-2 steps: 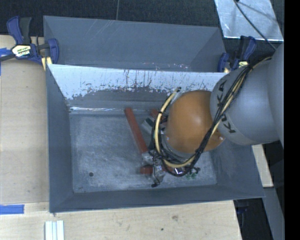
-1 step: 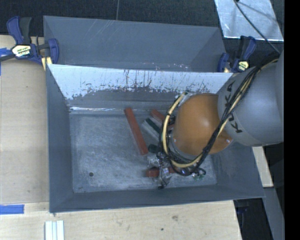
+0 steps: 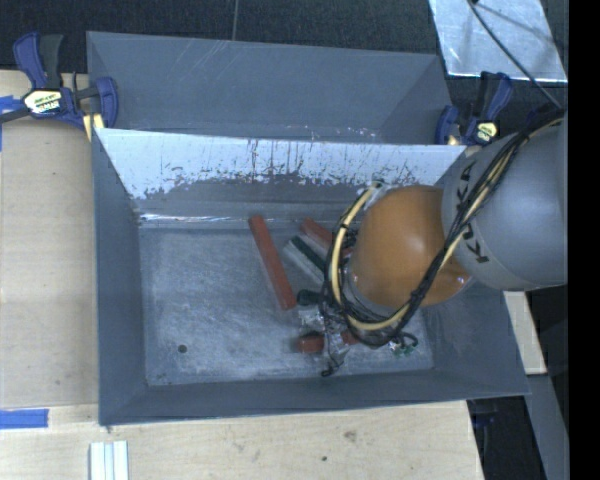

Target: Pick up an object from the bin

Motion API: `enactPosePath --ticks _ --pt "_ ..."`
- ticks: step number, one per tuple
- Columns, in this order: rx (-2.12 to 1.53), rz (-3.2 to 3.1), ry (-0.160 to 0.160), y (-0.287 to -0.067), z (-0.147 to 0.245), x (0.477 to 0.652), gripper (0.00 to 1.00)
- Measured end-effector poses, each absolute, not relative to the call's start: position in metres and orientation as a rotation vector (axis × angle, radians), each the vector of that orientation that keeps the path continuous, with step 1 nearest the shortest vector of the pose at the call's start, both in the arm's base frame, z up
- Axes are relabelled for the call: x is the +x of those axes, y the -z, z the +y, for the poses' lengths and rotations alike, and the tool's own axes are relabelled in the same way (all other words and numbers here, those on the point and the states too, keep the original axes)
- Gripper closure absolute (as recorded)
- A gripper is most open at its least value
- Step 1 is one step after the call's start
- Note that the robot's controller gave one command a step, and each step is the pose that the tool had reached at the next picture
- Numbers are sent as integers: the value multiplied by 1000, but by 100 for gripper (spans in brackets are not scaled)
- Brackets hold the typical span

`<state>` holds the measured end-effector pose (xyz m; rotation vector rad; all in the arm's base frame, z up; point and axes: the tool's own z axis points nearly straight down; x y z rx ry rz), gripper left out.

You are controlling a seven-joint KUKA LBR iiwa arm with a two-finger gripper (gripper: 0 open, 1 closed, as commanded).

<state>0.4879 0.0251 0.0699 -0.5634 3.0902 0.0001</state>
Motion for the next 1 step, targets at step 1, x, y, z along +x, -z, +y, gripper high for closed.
enactPosePath --ticks 1 --pt "-612 3087 0 -70 15 485 100"
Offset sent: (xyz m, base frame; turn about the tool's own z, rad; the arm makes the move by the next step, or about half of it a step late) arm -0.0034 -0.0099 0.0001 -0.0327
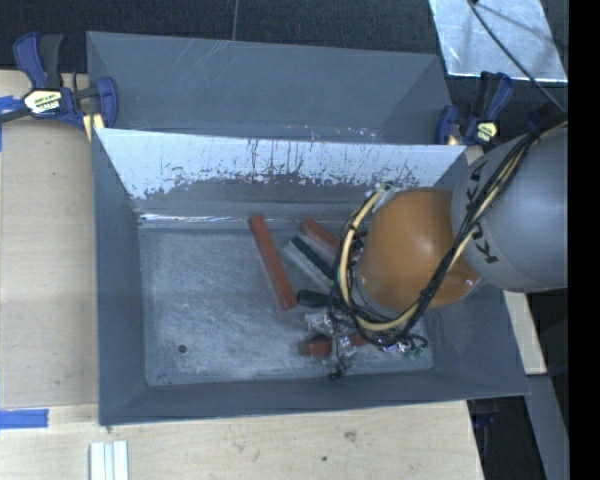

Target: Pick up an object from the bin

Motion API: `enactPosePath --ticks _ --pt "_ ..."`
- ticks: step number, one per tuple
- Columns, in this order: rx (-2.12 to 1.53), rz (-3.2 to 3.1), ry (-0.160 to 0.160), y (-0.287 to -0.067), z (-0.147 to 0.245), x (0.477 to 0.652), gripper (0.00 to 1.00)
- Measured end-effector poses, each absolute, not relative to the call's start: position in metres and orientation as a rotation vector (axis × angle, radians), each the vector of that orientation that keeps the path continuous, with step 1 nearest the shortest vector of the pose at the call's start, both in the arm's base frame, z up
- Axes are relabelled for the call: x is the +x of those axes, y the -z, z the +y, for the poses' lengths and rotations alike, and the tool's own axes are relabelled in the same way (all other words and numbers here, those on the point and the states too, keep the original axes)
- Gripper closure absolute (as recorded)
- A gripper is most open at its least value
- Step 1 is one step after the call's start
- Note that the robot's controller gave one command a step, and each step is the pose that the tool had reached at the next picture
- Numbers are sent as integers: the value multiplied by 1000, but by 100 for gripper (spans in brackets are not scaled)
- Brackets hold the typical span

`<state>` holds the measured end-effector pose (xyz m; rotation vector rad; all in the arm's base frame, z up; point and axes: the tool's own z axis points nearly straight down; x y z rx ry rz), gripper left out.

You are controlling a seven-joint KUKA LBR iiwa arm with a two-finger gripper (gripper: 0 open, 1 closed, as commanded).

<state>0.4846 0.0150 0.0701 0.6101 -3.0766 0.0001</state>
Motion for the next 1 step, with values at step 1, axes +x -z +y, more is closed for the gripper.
enactPosePath --ticks 1 --pt "679 -3067 0 -70 2 487 100"
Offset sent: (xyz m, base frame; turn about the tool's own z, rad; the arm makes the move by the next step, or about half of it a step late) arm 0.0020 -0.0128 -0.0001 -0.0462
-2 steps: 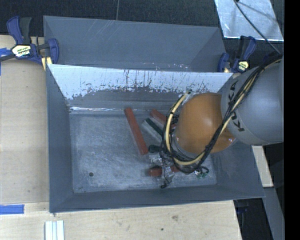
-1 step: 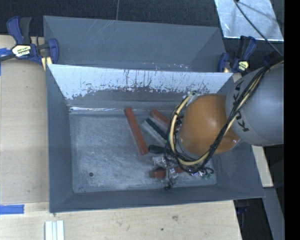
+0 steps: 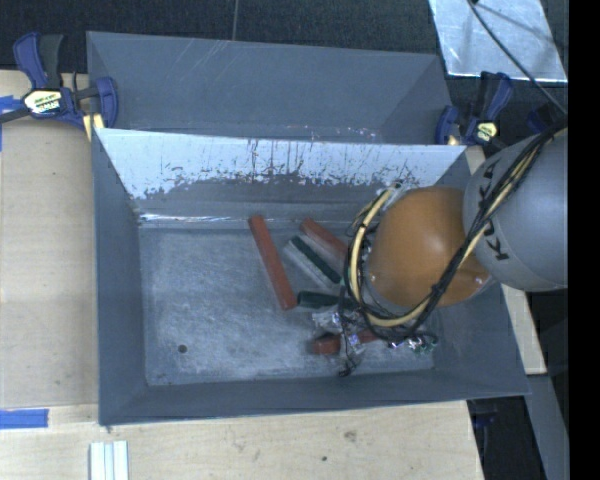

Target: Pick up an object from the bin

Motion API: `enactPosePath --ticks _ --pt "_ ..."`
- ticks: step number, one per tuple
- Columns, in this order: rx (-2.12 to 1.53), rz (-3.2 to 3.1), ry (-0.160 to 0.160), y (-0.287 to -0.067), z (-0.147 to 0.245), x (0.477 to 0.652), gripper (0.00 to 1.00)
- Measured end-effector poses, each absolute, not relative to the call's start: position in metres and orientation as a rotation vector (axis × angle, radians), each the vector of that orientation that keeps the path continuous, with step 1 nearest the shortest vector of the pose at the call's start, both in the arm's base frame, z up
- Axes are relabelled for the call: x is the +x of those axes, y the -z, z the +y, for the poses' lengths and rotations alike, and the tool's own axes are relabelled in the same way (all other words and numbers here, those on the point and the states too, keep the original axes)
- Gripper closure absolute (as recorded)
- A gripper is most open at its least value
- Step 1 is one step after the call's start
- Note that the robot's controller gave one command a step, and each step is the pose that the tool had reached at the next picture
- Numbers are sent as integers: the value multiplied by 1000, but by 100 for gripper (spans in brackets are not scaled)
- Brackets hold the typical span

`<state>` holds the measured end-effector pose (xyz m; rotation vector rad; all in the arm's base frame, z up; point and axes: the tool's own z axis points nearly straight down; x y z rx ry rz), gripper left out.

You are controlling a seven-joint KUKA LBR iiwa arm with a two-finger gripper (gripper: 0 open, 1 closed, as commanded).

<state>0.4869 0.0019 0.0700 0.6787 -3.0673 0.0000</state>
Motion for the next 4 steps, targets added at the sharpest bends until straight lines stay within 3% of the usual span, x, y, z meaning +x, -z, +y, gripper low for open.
enactPosePath --ticks 1,2,3,4 --pt "688 -3068 0 -114 -5 499 100" --pt "556 -3096 0 -126 -17 524 100" --pt "153 -3144 0 -132 -8 526 100" --pt "629 -3077 1 -89 -31 522 100"
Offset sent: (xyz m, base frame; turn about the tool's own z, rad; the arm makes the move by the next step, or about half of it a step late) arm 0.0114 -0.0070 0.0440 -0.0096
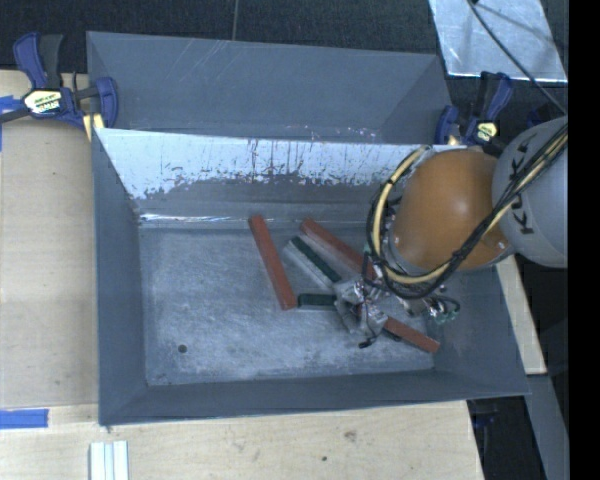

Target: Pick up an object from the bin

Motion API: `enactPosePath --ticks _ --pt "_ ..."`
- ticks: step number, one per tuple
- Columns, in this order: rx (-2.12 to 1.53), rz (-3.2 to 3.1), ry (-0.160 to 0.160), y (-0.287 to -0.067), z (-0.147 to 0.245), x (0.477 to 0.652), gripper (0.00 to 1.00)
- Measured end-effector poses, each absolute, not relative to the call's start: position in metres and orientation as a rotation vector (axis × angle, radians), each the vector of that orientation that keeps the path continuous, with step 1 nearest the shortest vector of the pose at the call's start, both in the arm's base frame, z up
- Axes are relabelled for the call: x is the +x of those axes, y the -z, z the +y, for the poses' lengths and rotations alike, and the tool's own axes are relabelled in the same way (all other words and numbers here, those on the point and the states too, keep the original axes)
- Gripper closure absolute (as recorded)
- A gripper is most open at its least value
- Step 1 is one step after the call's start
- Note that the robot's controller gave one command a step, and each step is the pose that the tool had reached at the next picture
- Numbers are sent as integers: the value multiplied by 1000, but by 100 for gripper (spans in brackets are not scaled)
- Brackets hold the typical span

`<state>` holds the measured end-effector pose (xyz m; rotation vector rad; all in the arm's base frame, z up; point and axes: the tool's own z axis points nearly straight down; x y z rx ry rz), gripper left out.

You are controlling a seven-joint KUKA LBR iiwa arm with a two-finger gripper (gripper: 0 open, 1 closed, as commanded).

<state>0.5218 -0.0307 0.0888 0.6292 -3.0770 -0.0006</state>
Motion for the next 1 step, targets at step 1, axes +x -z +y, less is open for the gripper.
enactPosePath --ticks 1 --pt "627 -3080 0 -90 -30 522 0"
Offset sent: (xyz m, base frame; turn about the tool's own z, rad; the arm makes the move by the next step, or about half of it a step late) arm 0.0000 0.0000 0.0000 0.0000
